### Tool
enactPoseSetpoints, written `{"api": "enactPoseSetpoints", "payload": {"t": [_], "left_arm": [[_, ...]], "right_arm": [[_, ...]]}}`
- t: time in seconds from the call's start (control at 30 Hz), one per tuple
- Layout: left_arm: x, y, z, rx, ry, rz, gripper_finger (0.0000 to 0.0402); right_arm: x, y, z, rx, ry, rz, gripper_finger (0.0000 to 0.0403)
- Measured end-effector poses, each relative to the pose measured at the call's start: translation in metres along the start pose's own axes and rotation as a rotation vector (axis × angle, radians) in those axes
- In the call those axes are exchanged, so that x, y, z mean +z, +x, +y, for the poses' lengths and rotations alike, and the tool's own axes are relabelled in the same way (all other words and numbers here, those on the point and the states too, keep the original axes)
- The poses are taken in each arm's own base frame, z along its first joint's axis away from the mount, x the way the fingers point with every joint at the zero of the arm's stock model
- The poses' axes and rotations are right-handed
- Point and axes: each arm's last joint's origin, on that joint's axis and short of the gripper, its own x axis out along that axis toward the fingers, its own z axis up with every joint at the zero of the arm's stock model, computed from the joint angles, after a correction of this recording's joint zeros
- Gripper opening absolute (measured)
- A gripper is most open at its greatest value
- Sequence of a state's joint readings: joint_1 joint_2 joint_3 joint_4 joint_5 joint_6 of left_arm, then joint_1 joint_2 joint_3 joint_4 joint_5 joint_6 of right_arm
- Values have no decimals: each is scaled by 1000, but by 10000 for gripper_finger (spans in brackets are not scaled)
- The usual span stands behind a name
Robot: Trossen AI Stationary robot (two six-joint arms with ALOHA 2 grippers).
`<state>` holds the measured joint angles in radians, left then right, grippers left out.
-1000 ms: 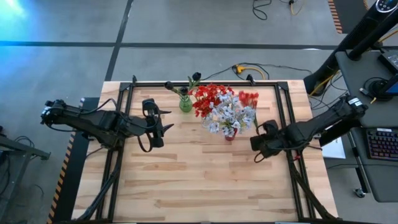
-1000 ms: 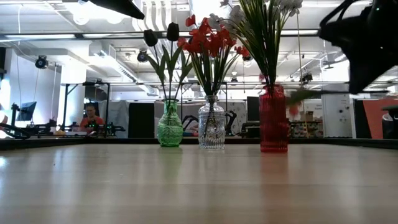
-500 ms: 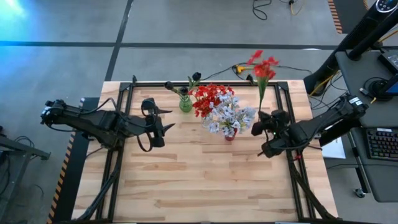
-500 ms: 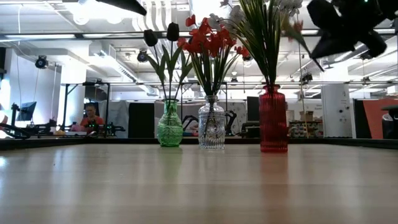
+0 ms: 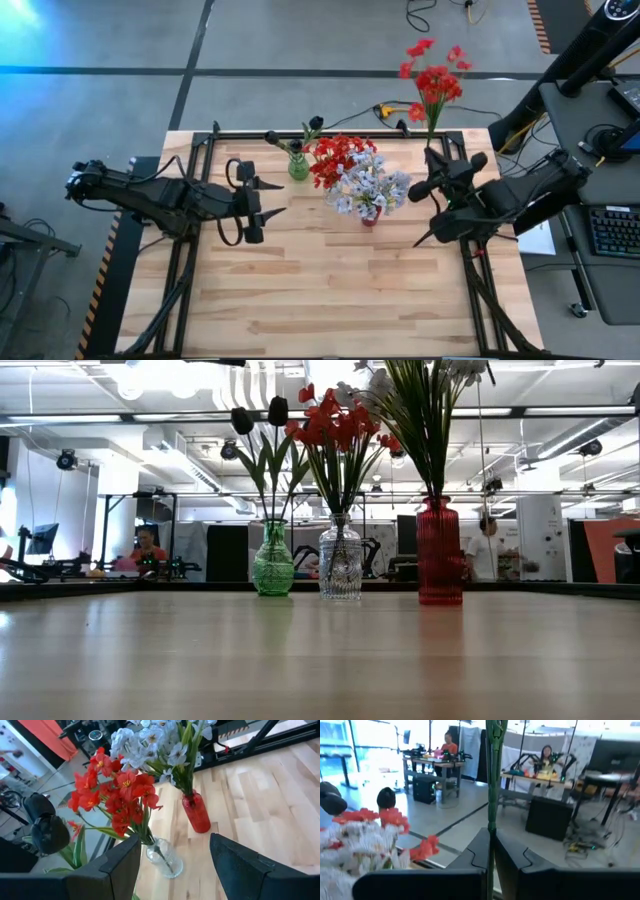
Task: Sort flowers into vase by color
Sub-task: Put the orange flowers into the transparent vase
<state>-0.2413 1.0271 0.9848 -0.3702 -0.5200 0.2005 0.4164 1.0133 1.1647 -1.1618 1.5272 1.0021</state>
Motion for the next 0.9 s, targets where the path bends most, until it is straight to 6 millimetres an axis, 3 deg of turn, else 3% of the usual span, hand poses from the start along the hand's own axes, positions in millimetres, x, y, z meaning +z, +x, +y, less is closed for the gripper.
{"api": "enactPoseSetpoints", "payload": {"t": [0.47, 0.9], "left_arm": [[0, 2, -2, -36, -30, -31, 220], [9, 1, -1, -44, -37, -124, 220]], "right_arm": [[75, -2, 17, -8, -193, -20, 12], [118, -22, 65, 182, -348, 8, 12]]}}
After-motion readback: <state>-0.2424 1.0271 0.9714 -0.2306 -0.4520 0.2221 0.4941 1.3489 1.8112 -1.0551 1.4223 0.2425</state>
